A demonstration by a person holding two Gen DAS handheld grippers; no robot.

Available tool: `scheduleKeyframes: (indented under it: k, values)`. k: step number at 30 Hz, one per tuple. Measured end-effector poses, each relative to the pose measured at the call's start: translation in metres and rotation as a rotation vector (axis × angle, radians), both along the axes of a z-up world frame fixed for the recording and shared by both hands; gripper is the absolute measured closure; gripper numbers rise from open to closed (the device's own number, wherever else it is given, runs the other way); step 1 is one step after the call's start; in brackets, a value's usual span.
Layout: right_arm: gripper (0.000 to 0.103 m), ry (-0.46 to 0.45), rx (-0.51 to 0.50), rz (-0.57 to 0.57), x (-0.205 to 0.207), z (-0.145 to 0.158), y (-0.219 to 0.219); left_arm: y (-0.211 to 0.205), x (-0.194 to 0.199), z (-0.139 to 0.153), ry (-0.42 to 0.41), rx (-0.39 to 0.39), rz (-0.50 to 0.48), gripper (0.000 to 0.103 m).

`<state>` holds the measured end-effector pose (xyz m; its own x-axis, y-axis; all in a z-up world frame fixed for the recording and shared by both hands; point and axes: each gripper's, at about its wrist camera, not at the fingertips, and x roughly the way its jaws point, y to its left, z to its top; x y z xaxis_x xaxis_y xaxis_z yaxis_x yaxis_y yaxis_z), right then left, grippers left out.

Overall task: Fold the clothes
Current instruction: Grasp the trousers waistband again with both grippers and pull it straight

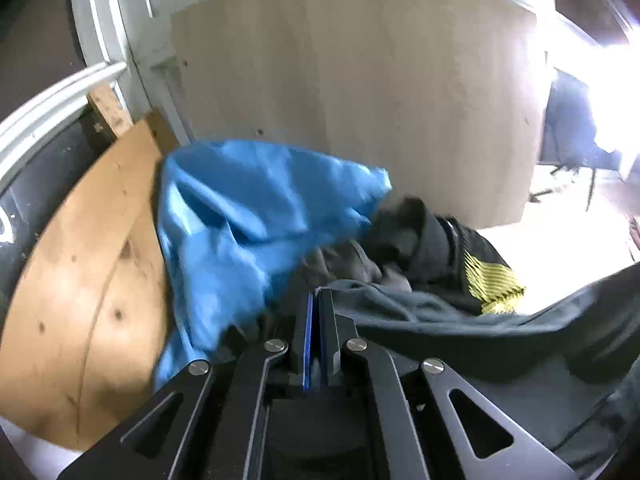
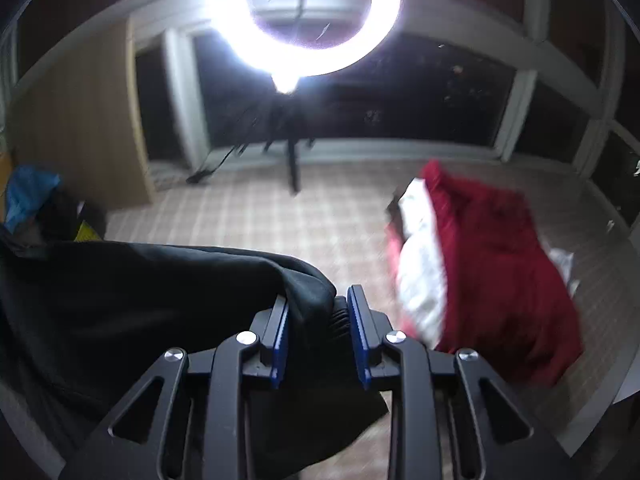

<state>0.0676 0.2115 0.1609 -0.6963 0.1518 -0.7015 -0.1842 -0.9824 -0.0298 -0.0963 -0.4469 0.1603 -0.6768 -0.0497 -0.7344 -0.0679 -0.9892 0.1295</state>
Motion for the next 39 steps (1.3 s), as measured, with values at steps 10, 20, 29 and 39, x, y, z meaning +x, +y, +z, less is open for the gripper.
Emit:
scheduleKeyframes:
  k: [10, 20, 29, 39]
  values:
    - [0.074, -0.258, -0.054, -0.039, -0.074, -0.077, 0.028, 0.039, -0.067, -0.08, -0.21, -0.027, 0.027, 0.093]
    - [0.041, -0.367, -0.288, 0.026, 0.119, -0.112, 0.002, 0.026, 0.069, -0.003, -0.077, -0.011, -0.043, 0.08]
    - [0.099, -0.364, -0.27, 0.13, 0.169, -0.151, -0.058, 0.015, 0.145, -0.021, -0.115, -0.021, -0.019, 0.079]
    - [0.101, -0.123, -0.299, 0.147, 0.147, -0.031, -0.077, 0.005, 0.176, -0.009, -0.056, 0.03, -0.025, 0.079]
